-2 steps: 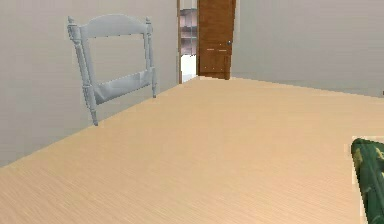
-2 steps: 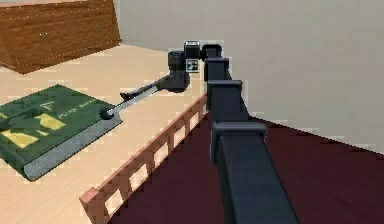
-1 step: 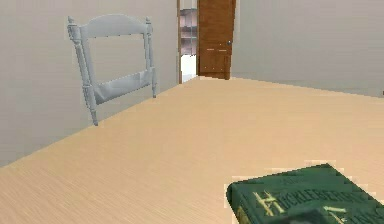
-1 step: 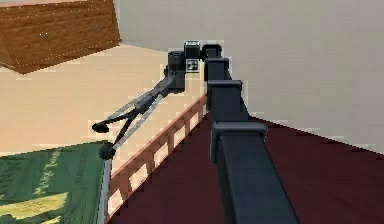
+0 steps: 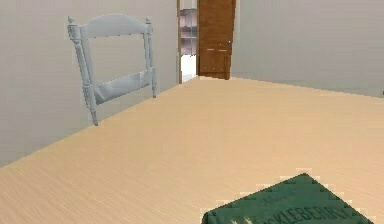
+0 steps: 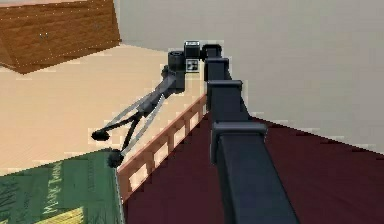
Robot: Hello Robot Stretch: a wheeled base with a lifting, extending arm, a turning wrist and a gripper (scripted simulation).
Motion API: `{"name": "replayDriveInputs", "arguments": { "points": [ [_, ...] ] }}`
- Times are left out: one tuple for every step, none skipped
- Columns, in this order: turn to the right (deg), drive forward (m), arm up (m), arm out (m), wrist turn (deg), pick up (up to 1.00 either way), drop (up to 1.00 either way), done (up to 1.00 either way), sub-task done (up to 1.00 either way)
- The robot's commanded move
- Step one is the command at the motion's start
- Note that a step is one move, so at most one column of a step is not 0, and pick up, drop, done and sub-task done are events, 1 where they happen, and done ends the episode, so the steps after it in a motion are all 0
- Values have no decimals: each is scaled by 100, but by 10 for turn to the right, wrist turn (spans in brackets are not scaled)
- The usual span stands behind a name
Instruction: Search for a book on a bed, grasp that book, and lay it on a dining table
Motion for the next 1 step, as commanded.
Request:
{"name": "replayDriveInputs", "arguments": {
  "points": [
    [0, 0, 0, -36, 0, 0, 0, 0, 0]
  ]
}}
